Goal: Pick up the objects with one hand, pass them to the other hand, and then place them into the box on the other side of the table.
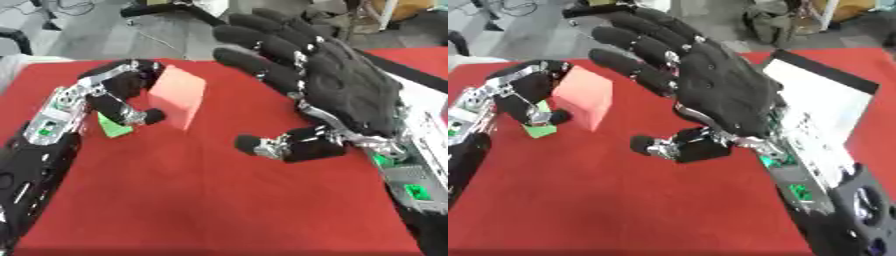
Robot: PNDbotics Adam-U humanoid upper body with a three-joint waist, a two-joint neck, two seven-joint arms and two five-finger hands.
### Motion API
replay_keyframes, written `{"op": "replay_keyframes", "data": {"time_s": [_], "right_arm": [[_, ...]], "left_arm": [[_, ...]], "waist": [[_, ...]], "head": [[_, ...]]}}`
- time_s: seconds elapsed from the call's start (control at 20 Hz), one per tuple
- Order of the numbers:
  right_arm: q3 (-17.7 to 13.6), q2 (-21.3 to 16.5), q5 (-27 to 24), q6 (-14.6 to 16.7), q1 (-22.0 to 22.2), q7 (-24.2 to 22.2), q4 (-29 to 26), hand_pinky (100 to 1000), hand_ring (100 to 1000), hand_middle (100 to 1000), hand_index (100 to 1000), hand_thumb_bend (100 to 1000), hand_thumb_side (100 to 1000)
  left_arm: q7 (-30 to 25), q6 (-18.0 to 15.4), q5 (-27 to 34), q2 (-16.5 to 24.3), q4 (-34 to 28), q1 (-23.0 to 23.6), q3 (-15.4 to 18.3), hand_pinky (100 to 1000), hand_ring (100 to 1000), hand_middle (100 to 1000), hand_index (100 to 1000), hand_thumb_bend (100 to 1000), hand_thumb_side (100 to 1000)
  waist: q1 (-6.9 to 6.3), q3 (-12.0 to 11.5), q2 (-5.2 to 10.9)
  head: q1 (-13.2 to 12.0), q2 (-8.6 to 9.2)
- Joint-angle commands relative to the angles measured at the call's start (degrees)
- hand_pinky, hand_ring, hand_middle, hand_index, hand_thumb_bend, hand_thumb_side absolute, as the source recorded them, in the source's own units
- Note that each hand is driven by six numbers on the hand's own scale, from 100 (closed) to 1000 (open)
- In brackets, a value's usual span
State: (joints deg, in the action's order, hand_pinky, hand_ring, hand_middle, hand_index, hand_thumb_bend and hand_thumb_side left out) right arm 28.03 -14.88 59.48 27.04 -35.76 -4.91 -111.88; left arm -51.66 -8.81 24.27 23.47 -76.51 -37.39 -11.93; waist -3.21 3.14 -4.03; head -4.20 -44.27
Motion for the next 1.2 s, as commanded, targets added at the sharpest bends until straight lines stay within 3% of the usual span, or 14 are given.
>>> {"op": "replay_keyframes", "data": {"time_s": [0.05, 0.35, 0.9, 1.2], "right_arm": [[0.6, 0.1, 0.8, 0.6, -1.2, 0.9, 0.5, 973, 981, 950, 1000, 476, 296], [1.2, 0.6, 0.9, 1.2, -0.7, 1.3, 1.4, 968, 972, 944, 1000, 461, 304], [1.4, 0.9, 1.8, 1.3, -0.3, 0.4, 2.5, 957, 953, 921, 1000, 449, 276], [1.0, 1.0, 4.3, -0.3, -0.1, 1.9, 2.6, 891, 819, 780, 995, 421, 140]], "left_arm": [[-0.3, 3.7, 4.2, 0.1, -3.8, -2.2, -2.3, 795, 508, 478, 617, 134, 161], [-0.3, 9.2, 10.4, -0.3, -8.3, -3.1, -4.7, 796, 509, 479, 617, 127, 162], [-0.3, 13.8, 15.5, 1.3, -13.2, -3.7, -7.7, 800, 514, 485, 625, 123, 170], [-0.3, 15.5, 16.7, 2.3, -14.3, -3.5, -8.8, 803, 516, 487, 627, 124, 181]], "waist": [[0.20, -0.1, 0.51], [0.39, 0.0, 0.61], [0.22, 0.2, 0.65], [0.13, 0.3, 0.59]], "head": [[0.4, 0.15], [0.4, 0.15], [0.3, 0.15], [0.4, 0.15]]}}
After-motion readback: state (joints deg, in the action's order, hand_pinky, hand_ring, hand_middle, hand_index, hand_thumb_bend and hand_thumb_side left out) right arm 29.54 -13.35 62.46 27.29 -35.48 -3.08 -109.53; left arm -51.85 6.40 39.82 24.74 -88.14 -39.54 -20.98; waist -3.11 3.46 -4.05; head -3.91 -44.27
